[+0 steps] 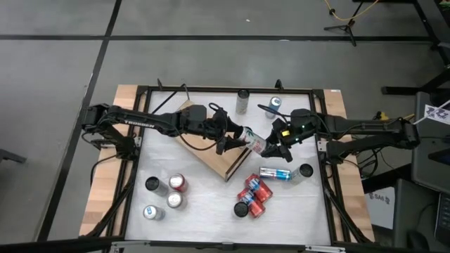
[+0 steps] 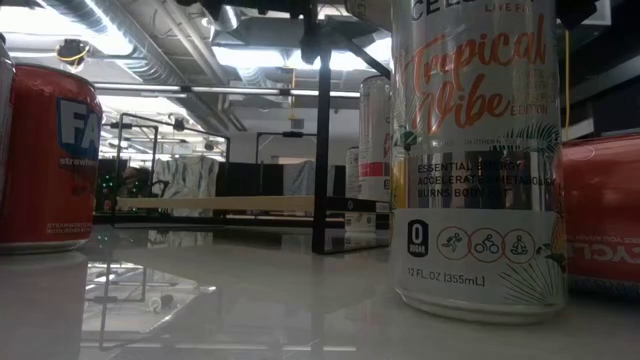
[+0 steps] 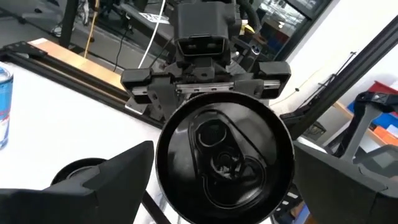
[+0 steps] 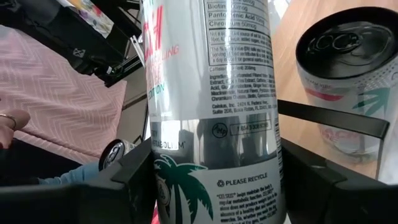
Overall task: Place canned beverage on shelf
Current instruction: Put the top white-pink soda can on the shelf aligned with the other white-pink soda can
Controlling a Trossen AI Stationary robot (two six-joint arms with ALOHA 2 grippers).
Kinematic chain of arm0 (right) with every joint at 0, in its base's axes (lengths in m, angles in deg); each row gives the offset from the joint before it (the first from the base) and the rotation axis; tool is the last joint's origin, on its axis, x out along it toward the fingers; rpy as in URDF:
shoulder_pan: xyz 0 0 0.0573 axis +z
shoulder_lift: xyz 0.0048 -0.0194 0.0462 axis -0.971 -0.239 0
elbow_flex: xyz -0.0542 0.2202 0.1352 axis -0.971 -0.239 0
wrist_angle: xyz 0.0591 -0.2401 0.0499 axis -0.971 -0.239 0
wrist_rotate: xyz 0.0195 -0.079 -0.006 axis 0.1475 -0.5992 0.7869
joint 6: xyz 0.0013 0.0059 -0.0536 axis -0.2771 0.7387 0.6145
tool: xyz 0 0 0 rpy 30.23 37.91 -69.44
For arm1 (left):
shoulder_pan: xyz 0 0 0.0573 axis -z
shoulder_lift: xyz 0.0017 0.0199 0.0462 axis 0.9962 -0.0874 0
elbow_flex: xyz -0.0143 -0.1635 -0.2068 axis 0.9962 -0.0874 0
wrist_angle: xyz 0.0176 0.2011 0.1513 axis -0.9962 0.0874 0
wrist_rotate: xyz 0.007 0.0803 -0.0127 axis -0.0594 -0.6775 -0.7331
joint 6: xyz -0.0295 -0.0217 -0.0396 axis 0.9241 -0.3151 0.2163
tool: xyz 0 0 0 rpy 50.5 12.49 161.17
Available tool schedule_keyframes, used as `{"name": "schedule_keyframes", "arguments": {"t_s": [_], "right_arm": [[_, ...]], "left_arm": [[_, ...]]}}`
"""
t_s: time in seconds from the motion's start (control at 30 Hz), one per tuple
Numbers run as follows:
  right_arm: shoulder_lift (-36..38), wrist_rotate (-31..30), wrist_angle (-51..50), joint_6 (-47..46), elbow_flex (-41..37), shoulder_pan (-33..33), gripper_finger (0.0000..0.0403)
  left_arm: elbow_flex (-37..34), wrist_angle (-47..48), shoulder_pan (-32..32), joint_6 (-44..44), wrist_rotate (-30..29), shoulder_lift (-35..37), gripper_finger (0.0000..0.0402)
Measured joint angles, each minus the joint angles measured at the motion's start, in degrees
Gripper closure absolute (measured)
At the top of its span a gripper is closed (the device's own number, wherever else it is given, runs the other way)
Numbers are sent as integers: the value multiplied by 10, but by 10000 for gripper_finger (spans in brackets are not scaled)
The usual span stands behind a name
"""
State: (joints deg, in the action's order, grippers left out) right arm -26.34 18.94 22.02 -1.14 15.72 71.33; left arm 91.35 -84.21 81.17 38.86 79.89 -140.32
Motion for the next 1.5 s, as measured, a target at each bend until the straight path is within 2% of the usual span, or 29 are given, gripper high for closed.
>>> {"name": "schedule_keyframes", "arguments": {"t_s": [0.3, 0.77, 1.27, 1.5], "right_arm": [[-1, -7, 0, 0, 0, 0, 150], [-2, -32, 4, 0, 0, 0, 150], [-2, -30, 4, 3, 0, 0, 150], [-2, -30, 4, 2, 0, 0, 150]], "left_arm": [[0, -29, 0, 2, -19, 0, 40], [0, -66, 0, 2, -29, -30, 74], [0, -83, 1, -2, -42, -29, 156], [0, -83, 1, -2, -42, -29, 162]]}}
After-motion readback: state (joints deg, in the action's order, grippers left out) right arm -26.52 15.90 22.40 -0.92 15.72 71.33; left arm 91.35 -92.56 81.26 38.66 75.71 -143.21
